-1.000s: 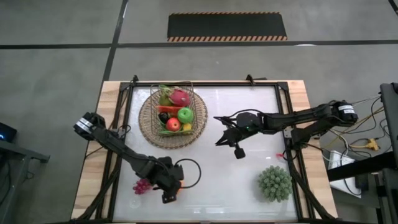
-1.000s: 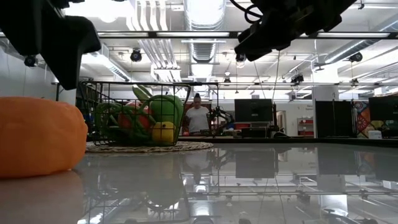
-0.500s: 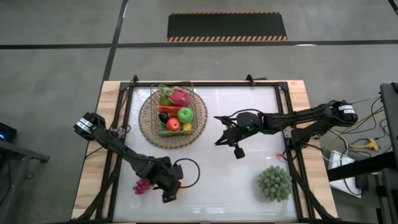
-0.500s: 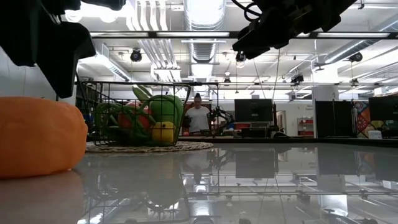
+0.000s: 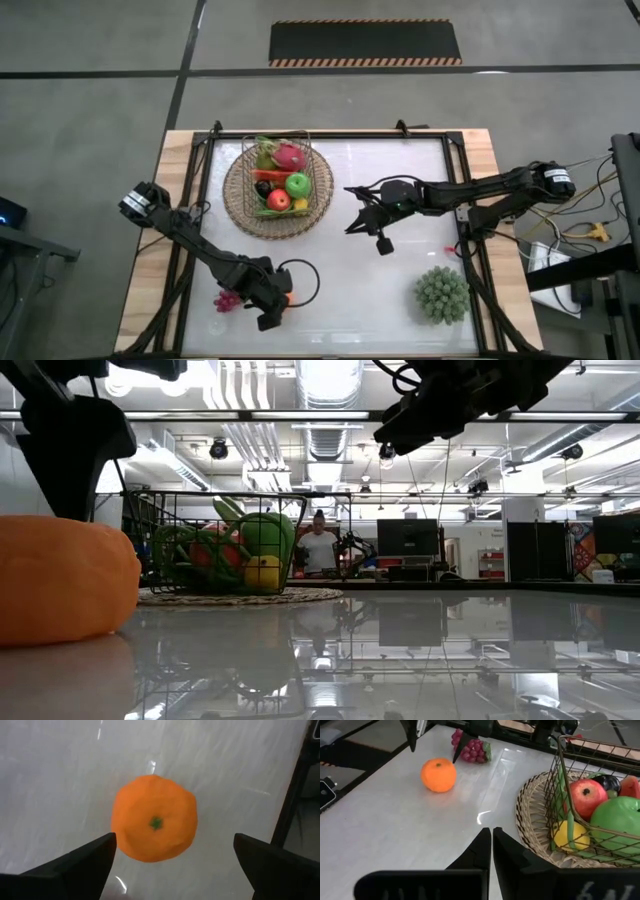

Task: Build produce basket
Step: Put the orange into the wire basket

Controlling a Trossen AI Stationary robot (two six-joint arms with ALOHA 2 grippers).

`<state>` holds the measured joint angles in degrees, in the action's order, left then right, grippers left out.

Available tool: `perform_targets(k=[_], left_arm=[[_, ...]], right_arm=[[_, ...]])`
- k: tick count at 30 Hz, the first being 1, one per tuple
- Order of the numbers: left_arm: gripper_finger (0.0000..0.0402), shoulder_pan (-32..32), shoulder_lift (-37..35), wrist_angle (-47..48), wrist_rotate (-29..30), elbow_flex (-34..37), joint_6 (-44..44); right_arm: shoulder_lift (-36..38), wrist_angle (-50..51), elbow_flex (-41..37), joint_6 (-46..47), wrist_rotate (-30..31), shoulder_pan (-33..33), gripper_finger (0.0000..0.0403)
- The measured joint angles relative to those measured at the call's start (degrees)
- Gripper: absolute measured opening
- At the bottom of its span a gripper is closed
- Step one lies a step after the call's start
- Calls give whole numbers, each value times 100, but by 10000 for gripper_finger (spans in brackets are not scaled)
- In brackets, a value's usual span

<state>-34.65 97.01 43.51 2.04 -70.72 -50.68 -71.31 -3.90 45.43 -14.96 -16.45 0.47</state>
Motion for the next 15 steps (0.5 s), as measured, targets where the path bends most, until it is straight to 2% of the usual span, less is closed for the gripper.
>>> perform_targets(k=[11, 15], left_arm=[[384, 0, 9, 44, 275, 212, 153], [384, -4, 9, -367, 278, 462, 107]], right_arm=[[0, -37, 0, 301, 2, 0, 9], [0, -74, -2, 300, 2, 0, 9]])
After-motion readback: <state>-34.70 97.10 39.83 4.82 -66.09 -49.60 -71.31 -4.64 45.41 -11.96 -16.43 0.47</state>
